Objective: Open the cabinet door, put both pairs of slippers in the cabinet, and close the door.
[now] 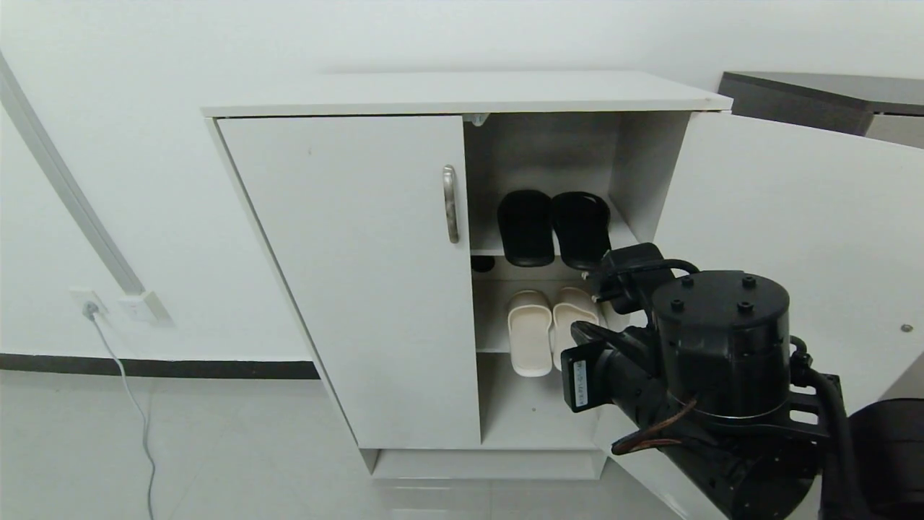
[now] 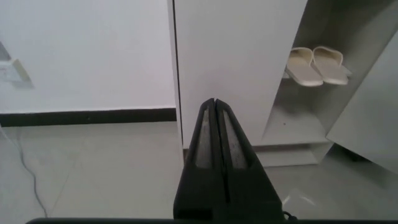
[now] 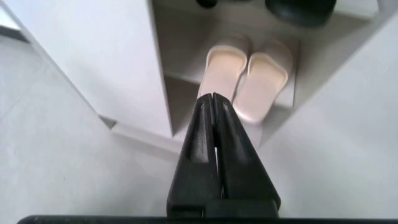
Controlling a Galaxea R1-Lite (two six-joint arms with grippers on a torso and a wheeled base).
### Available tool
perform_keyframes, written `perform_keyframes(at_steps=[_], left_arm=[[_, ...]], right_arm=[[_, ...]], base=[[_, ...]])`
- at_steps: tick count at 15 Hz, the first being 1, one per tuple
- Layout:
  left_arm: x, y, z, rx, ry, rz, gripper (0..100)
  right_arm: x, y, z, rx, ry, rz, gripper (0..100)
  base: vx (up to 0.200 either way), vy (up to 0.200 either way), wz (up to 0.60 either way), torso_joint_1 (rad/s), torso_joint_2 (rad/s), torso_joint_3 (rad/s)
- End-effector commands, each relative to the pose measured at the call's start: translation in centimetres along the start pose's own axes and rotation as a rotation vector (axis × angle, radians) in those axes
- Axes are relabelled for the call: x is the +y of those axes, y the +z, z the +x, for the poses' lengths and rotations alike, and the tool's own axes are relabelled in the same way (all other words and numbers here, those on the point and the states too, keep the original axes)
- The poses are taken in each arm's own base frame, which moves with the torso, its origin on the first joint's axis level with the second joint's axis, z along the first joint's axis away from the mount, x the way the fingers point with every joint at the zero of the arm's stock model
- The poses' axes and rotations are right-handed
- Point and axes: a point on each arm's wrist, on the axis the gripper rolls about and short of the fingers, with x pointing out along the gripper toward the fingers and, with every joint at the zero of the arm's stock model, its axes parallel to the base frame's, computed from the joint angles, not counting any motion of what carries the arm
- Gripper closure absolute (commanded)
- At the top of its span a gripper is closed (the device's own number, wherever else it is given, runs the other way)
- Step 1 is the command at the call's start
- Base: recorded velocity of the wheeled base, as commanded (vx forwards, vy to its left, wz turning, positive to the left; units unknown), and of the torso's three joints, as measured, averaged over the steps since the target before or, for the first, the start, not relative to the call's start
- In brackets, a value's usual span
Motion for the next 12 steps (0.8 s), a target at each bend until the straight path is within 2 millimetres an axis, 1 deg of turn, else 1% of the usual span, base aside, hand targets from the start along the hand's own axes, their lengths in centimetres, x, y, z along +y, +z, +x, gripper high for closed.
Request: perform_keyframes(at_steps=[1,12], left_arm=[[0.00,0.00,0.01,0.002,0.001,0.000,100],[0.01,0.00,0.01,0.002,0.002,-0.002,100]], right_arm=[[0.04,-0.11,0.07,0.003,-0.002,-0.003,100],[0.05,-0.39,0.28,0.011,-0.004,-0.009,100]], base=[[-0.200,0.000,0.00,-0.002,0.00,-0.002],[0.000,0.000,0.00,0.000,0.00,0.000]])
